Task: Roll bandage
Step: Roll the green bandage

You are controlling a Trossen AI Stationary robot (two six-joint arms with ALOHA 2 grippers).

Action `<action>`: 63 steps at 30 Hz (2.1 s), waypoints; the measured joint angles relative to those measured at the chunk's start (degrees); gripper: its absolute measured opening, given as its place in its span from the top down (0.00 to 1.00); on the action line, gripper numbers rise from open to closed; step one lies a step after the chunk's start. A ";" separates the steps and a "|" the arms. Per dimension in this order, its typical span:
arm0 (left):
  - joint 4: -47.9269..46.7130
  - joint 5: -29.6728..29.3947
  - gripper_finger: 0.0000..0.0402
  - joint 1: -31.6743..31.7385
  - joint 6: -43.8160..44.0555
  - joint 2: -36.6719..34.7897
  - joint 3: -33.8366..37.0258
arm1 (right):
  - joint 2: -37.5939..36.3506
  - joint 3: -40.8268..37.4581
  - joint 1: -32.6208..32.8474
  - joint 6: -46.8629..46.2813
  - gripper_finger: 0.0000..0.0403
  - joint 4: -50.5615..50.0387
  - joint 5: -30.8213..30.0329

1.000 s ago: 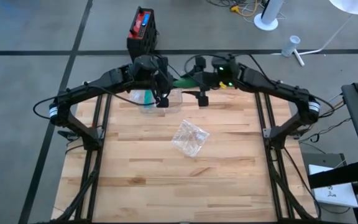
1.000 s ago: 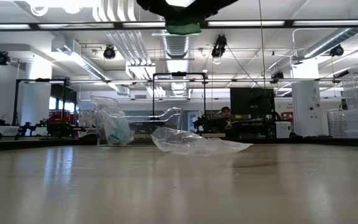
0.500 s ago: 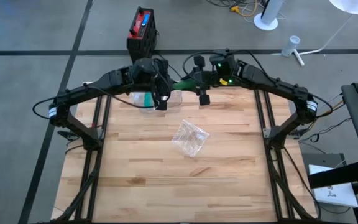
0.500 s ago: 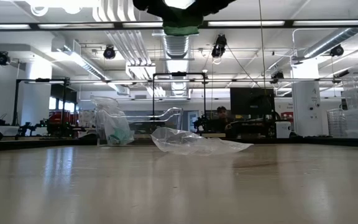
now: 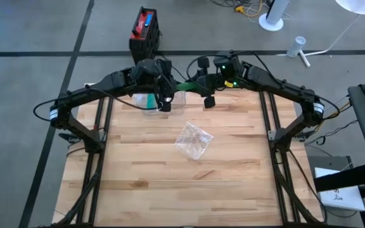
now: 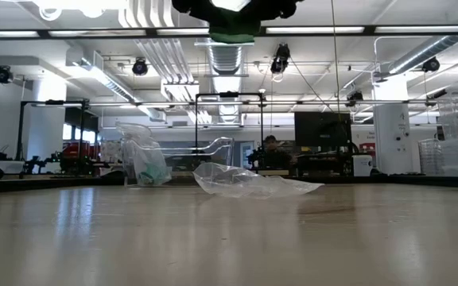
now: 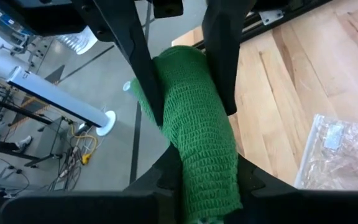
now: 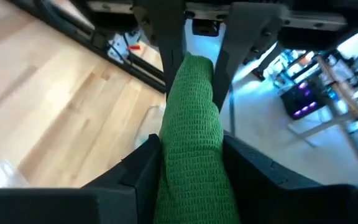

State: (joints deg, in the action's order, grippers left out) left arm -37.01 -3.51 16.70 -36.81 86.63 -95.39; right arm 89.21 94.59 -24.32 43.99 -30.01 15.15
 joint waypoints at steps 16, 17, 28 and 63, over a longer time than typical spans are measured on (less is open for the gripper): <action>-7.19 -4.19 0.47 1.05 18.85 -0.38 -1.74 | 0.33 -0.35 2.30 28.15 0.91 1.69 -13.20; -7.60 -4.17 0.45 1.49 20.17 -0.34 -2.45 | 0.32 -0.39 2.56 29.50 0.91 1.92 -13.71; -11.15 20.34 0.39 9.08 27.25 0.23 -8.49 | 0.26 -2.53 7.61 42.21 0.91 5.61 -19.24; -11.69 17.02 0.28 9.80 35.07 1.60 -7.06 | 0.37 -2.73 14.71 53.38 0.91 8.85 -32.33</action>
State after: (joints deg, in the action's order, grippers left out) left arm -48.70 13.52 26.50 -1.74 88.23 -102.45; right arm 89.58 91.85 -9.61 97.37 -21.17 -17.18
